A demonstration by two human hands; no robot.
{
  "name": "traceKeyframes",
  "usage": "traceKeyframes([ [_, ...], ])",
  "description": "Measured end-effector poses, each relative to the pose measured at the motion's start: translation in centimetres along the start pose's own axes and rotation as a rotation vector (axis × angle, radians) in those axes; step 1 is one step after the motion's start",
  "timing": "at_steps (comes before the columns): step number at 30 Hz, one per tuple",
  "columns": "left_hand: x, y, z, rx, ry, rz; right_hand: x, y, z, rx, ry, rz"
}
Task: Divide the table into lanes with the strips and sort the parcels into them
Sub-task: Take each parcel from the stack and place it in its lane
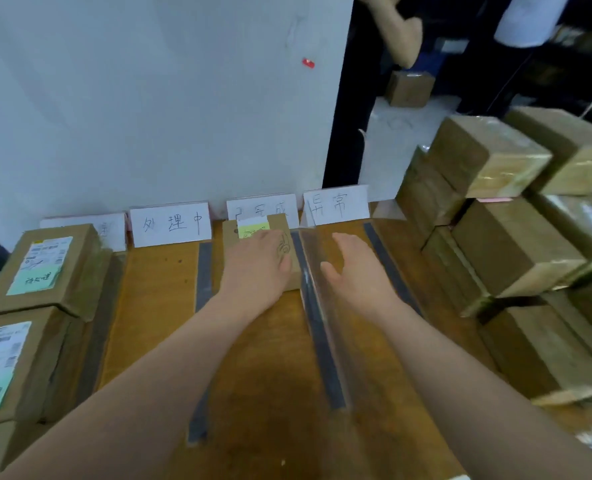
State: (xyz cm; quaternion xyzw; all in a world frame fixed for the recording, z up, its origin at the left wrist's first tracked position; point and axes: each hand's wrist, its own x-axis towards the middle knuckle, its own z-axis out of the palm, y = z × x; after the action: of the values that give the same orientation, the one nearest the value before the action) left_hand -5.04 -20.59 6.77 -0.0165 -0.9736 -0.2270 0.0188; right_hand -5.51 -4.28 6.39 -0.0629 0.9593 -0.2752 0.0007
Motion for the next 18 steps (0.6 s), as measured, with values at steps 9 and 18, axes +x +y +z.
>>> traceKeyframes([
  [9,-6.4,11.8,2.0,0.025,-0.047,0.349,-11.8,7.7,-9.5,-0.143,0.195,0.242],
  [18,-8.8,24.7,7.9,0.028,-0.123,0.576,-21.0,19.6,-18.0,-0.178,0.322,0.502],
])
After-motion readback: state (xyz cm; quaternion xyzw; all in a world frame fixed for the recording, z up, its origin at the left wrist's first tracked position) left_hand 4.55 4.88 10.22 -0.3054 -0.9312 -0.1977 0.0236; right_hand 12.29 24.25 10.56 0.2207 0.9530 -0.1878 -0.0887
